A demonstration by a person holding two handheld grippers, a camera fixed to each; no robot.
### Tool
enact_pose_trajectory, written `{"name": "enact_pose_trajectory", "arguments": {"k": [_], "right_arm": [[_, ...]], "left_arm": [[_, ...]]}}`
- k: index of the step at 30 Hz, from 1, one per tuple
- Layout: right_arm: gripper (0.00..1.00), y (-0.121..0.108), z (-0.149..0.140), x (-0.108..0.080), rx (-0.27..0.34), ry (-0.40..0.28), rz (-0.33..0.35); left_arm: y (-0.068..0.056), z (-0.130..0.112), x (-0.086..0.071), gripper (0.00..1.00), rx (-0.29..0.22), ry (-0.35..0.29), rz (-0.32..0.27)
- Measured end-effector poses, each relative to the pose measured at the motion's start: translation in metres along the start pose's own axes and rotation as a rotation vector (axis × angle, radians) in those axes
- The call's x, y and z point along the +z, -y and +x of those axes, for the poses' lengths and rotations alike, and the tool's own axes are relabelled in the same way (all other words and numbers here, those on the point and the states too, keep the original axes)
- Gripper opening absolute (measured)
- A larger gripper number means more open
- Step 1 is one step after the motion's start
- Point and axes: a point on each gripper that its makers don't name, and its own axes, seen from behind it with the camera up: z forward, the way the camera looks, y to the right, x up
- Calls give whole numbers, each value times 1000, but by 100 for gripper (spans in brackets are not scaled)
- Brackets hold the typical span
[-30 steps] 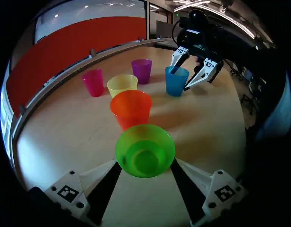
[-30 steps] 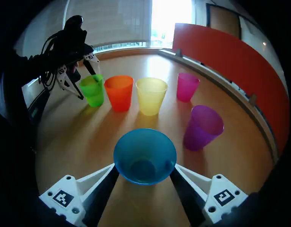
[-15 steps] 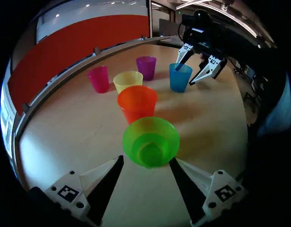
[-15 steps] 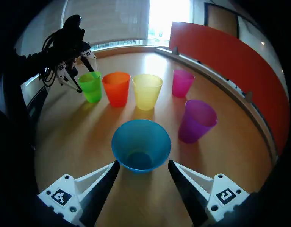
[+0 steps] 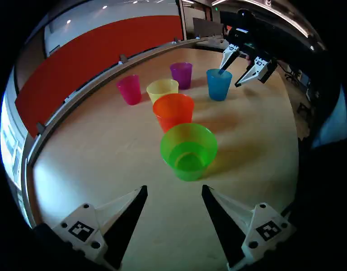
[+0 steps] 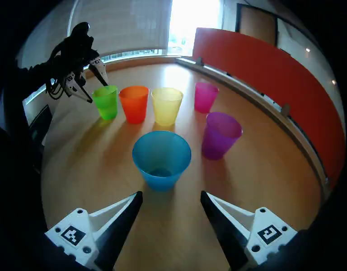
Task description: Pour water
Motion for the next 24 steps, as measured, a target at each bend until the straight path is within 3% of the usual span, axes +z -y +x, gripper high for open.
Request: {"name": "enact_pose_trajectory", "arguments": {"k": [17,24], "right_arm": [[99,-8,-14,-30,68,-25,-73],[99,-14,-12,-40,123,-64,-128]], "left_arm": [[15,-17,-24,89,-35,-9,72],[32,-10,-34,89,-79,-63,145]]}}
